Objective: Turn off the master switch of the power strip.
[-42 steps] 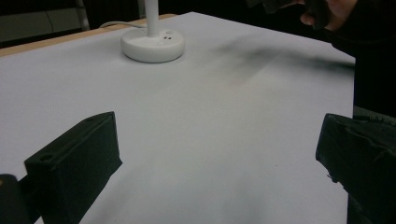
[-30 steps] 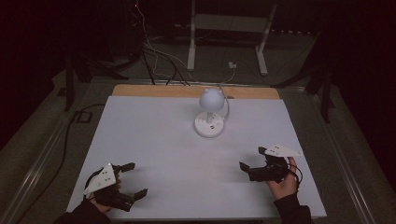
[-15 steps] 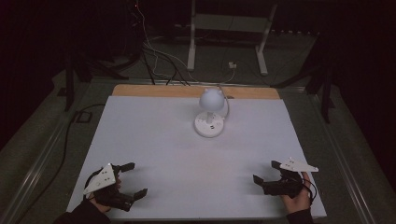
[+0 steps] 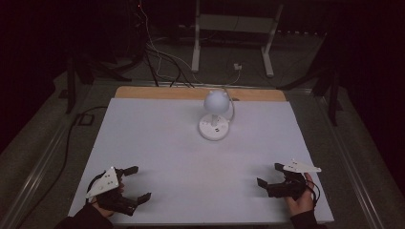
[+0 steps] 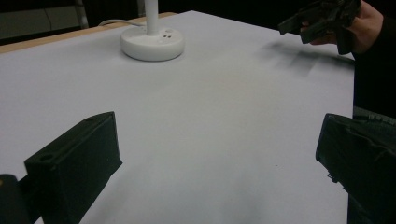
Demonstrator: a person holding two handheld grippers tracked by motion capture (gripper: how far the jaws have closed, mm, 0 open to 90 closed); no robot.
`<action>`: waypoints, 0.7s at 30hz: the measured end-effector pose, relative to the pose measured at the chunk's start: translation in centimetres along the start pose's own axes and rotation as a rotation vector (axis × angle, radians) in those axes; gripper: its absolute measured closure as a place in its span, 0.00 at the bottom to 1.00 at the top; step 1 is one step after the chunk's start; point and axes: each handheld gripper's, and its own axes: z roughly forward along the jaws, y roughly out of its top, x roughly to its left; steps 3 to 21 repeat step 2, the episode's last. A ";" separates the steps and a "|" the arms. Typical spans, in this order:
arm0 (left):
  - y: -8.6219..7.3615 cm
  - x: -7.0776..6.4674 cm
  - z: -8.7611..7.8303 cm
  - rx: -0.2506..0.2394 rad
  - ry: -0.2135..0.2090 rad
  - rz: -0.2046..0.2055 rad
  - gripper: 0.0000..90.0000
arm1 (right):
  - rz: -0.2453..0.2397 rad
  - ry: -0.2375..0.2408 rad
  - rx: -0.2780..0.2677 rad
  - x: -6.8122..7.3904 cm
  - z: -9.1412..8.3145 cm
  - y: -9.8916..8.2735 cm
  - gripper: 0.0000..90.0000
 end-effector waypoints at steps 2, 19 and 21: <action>0.0 0.0 0.0 -0.001 0.000 0.001 0.00 | -0.011 0.011 -0.008 0.1 0.0 0.1 0.00; 0.0 0.0 0.0 -0.001 0.000 0.001 0.00 | -0.011 0.011 -0.008 0.1 0.0 0.1 0.00; 0.0 0.0 0.0 -0.001 0.000 0.001 0.00 | -0.011 0.011 -0.008 0.1 0.0 0.1 0.00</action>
